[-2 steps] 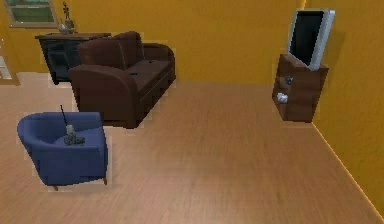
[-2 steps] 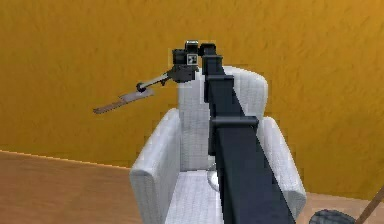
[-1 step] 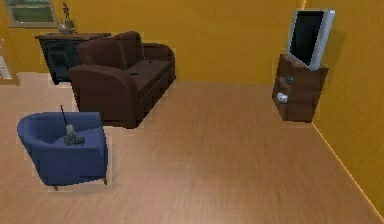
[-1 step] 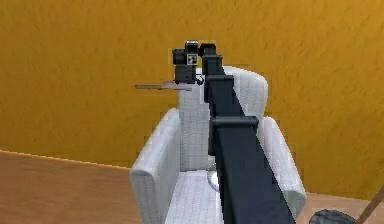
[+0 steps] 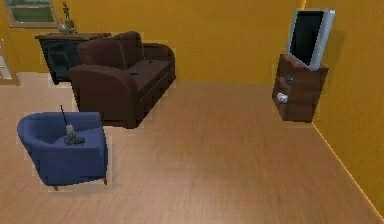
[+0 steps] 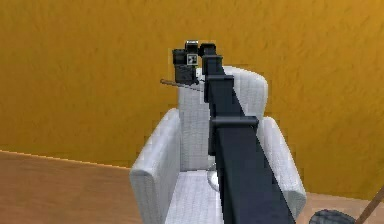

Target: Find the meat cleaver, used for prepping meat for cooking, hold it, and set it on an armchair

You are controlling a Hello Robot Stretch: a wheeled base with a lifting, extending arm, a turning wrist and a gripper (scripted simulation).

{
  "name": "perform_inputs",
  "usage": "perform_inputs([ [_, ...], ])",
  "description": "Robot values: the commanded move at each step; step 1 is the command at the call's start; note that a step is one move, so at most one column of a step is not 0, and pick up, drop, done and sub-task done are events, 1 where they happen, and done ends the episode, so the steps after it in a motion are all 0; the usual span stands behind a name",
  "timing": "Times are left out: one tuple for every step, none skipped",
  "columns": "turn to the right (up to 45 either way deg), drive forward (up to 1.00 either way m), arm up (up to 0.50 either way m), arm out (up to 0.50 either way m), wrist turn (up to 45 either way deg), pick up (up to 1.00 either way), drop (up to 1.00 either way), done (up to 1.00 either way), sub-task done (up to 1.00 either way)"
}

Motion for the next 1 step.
perform_inputs([
  [0.0,0.0,-0.38,0.0,0.0,0.0,0.0,0.0,0.0],
])
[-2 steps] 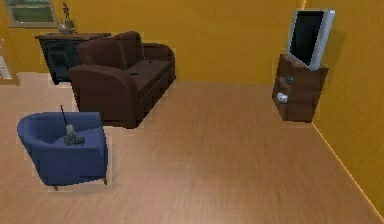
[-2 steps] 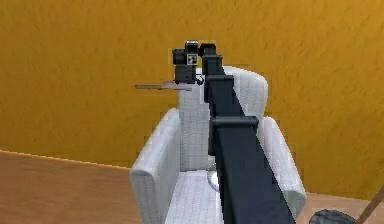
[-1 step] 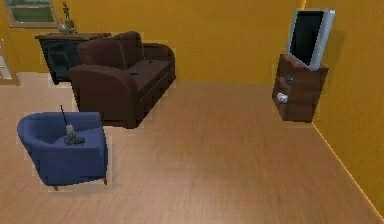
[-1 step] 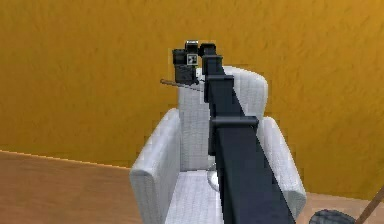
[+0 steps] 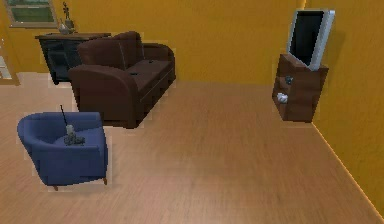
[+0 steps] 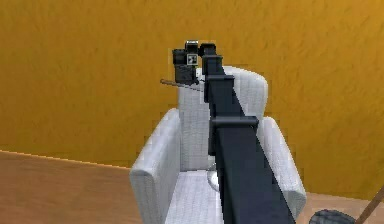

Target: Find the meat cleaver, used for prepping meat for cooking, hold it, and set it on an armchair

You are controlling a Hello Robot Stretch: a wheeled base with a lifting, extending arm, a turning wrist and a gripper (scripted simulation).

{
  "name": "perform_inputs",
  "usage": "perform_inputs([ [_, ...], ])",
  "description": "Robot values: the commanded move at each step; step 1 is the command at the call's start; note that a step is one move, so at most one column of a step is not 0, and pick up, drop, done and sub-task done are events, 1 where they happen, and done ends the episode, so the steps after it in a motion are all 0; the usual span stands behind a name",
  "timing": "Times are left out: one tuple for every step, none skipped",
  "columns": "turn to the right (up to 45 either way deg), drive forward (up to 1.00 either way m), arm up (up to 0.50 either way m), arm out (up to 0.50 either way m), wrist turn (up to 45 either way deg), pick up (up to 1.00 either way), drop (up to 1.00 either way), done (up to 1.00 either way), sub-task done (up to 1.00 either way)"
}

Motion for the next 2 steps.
perform_inputs([
  [0.0,0.0,-0.5,0.0,0.0,0.0,0.0,0.0,0.0],
  [0.0,0.0,0.0,0.0,0.0,0.0,1.0,0.0,0.0],
])
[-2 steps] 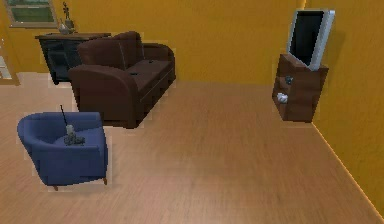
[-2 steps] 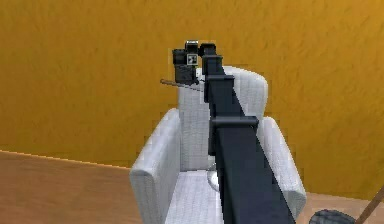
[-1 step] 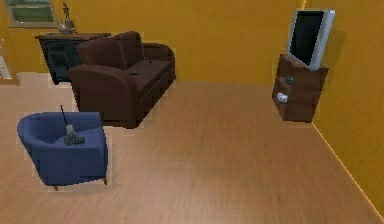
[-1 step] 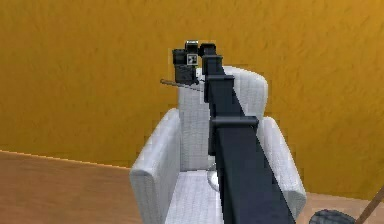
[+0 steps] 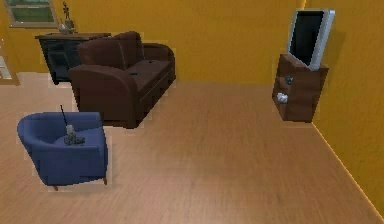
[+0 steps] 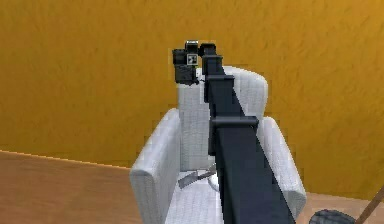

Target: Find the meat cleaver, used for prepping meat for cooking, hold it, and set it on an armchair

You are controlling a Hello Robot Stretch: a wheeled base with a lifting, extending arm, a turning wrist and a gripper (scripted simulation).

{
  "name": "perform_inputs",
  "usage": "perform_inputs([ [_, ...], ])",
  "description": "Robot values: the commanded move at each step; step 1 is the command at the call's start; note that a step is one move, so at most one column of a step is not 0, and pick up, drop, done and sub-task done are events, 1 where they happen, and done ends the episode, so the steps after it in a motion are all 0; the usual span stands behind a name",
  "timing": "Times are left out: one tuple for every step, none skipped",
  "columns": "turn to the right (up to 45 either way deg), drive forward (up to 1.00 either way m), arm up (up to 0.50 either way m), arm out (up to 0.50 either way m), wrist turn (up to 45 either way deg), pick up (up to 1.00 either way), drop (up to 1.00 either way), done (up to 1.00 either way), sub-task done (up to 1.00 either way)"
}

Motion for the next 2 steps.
perform_inputs([
  [0.0,0.0,0.0,-0.1,0.0,0.0,0.0,0.0,0.0],
  [0.0,0.0,0.0,0.0,0.0,0.0,0.0,1.0,0.0],
])
